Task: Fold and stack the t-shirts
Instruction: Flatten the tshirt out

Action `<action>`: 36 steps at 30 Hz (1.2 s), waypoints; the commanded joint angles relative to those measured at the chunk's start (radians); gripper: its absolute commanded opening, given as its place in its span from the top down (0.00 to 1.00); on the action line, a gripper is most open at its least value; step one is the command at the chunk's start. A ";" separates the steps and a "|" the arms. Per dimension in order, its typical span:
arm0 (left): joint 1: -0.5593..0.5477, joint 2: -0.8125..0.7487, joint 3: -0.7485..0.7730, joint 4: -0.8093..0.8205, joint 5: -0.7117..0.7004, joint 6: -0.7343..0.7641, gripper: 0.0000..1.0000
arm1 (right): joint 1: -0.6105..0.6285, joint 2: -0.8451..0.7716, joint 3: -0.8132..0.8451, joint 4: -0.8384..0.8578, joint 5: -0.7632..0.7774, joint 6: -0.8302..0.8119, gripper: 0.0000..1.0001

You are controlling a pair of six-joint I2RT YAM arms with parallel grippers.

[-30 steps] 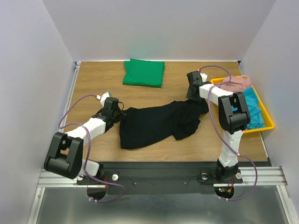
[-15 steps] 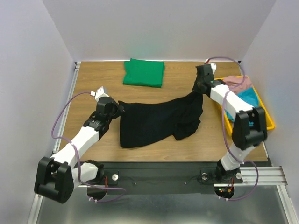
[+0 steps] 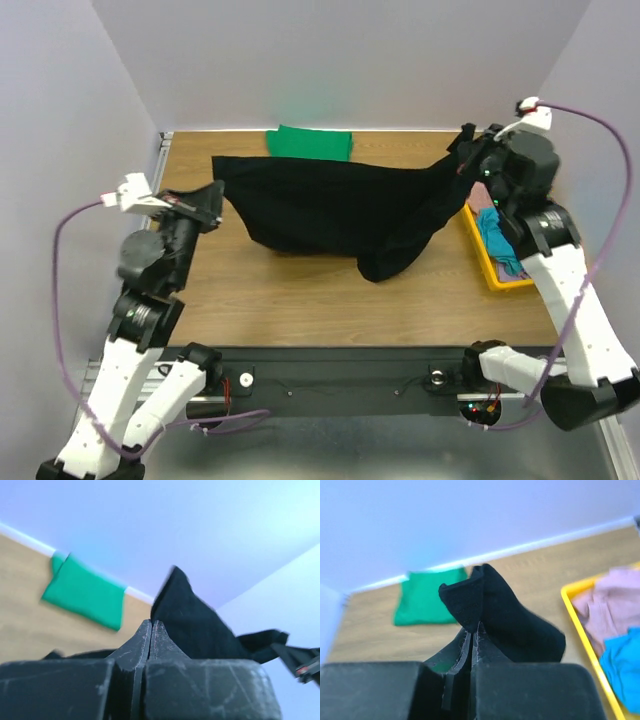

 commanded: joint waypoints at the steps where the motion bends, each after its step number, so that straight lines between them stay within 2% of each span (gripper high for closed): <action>1: -0.004 -0.049 0.152 0.038 0.008 0.057 1.00 | 0.003 -0.099 0.151 0.043 -0.104 -0.047 1.00; 10: -0.004 -0.062 0.460 0.030 0.119 0.107 1.00 | 0.003 -0.128 0.526 -0.038 -0.255 -0.064 1.00; 16: 0.004 -0.034 0.646 -0.014 0.166 0.130 1.00 | 0.003 -0.105 0.703 -0.055 -0.398 -0.055 0.99; 18: 0.014 -0.033 0.694 -0.026 0.163 0.143 1.00 | 0.003 -0.088 0.757 -0.057 -0.416 -0.049 0.99; 22: 0.028 -0.028 0.686 -0.048 0.111 0.147 1.00 | 0.003 -0.052 0.791 -0.055 -0.377 -0.057 0.99; 28: 0.028 0.056 0.581 -0.072 -0.108 0.140 1.00 | 0.003 0.076 0.713 -0.015 -0.265 -0.090 1.00; 30: 0.028 0.111 0.539 -0.083 -0.255 0.135 1.00 | 0.003 0.115 0.661 0.035 -0.203 -0.095 0.99; 32: 0.028 0.153 0.466 -0.074 -0.399 0.124 1.00 | 0.003 0.189 0.563 0.075 -0.187 -0.103 1.00; 36: 0.047 0.323 0.341 -0.031 -0.580 0.121 1.00 | 0.003 0.310 0.382 0.192 -0.201 -0.132 1.00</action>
